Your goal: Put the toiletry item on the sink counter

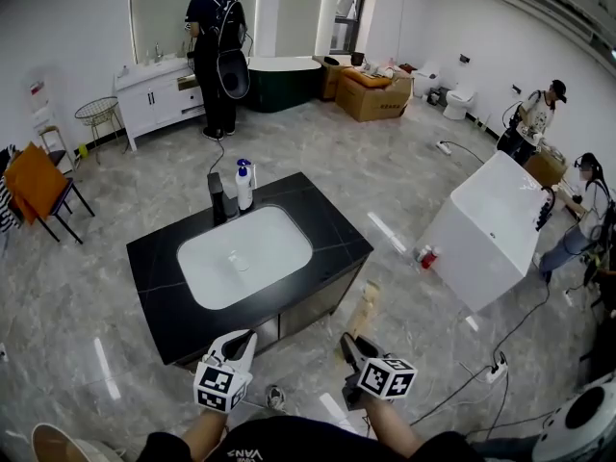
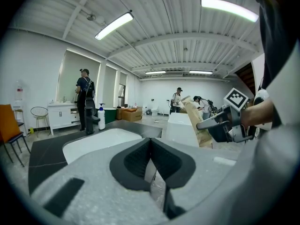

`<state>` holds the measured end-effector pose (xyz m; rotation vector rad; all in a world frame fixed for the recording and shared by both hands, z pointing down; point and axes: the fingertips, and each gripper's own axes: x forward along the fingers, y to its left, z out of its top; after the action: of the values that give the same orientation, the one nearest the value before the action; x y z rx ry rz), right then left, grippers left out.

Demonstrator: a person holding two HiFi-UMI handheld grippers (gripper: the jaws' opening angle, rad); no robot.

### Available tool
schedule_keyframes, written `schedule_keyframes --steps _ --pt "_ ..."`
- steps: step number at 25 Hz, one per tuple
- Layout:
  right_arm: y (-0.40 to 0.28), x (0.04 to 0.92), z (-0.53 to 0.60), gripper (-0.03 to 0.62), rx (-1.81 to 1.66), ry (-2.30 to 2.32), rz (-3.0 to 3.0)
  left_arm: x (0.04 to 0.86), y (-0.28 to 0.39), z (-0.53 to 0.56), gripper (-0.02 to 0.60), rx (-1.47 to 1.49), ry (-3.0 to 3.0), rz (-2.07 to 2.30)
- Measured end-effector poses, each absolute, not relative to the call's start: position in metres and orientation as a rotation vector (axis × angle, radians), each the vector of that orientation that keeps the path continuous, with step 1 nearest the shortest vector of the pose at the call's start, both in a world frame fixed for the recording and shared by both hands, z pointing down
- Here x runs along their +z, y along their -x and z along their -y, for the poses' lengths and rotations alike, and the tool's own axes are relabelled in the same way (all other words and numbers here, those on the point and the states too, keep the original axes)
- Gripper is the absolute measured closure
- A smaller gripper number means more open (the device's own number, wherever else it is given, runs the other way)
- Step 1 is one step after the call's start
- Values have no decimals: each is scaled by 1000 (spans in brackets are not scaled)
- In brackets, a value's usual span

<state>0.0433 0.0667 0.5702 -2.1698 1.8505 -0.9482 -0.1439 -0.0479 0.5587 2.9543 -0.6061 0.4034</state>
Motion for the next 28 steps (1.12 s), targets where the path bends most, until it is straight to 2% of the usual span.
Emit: schedule_keyframes --steps 15,28 --pt "-85 579 -5 545 -959 2214 -1749 563 94 122 572 402 -2948 507" --pt "-167 585 67 545 -1032 2091 -1958 548 36 160 572 391 -2868 789"
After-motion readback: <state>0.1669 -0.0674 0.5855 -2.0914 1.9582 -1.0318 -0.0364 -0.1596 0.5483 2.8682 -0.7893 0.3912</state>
